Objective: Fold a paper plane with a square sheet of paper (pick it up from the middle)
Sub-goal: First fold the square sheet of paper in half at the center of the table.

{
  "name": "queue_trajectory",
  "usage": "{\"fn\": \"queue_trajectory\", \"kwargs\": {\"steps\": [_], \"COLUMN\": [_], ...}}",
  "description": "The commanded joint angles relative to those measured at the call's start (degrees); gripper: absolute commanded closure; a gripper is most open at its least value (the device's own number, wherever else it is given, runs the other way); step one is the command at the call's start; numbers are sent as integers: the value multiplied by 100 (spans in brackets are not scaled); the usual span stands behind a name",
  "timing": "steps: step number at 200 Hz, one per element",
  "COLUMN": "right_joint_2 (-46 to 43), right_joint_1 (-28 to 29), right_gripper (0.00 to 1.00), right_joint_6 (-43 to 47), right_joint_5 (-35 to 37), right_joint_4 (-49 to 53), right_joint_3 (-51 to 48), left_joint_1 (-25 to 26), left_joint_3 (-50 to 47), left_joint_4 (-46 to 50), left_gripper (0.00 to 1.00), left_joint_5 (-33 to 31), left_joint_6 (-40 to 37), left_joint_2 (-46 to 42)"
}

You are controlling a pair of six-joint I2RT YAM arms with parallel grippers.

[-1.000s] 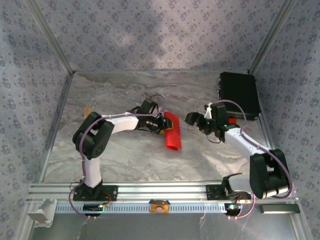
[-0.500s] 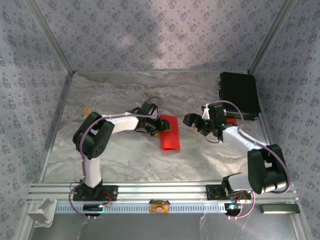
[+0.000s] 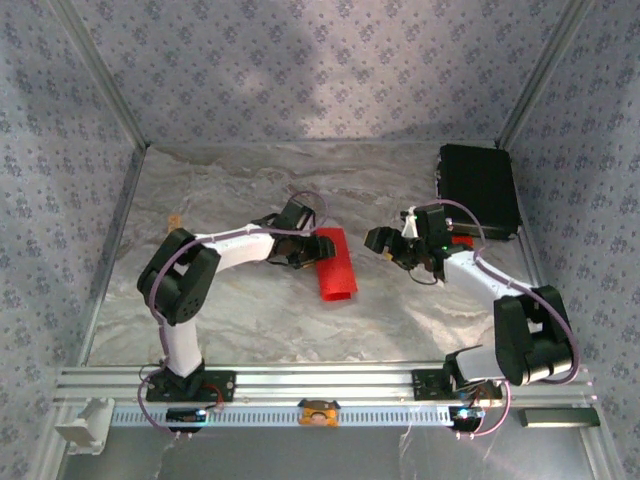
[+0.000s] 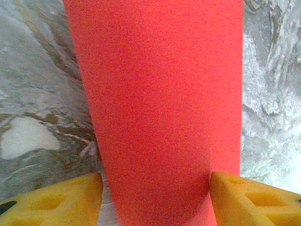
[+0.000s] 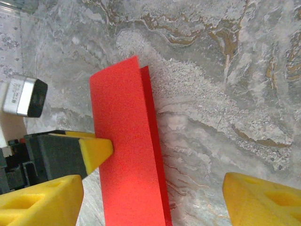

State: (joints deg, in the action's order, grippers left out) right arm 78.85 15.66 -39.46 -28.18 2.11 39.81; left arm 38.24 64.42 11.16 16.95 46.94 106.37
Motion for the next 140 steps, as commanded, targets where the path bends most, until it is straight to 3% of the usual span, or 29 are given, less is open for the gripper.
{"fn": "queue_trajectory", "kwargs": {"steps": [1, 54, 140], "right_joint_2": [140, 254, 438], "right_joint_1": [58, 135, 220], "right_gripper": [21, 21, 20], "right_joint_6": [32, 70, 116], "right_joint_5": [-187, -221, -258], "right_joint_4": [-18, -7, 39], "right_joint_3": [193, 220, 274], "left_joint_1": [-45, -63, -114], "left_joint_3": [14, 114, 302], "left_joint_4": [190, 477, 830], "left_gripper": [41, 46, 45], "left_joint_5": [-210, -119, -157], "left_joint_6": [-108, -370, -667], "left_joint_2": [-106, 207, 484]}}
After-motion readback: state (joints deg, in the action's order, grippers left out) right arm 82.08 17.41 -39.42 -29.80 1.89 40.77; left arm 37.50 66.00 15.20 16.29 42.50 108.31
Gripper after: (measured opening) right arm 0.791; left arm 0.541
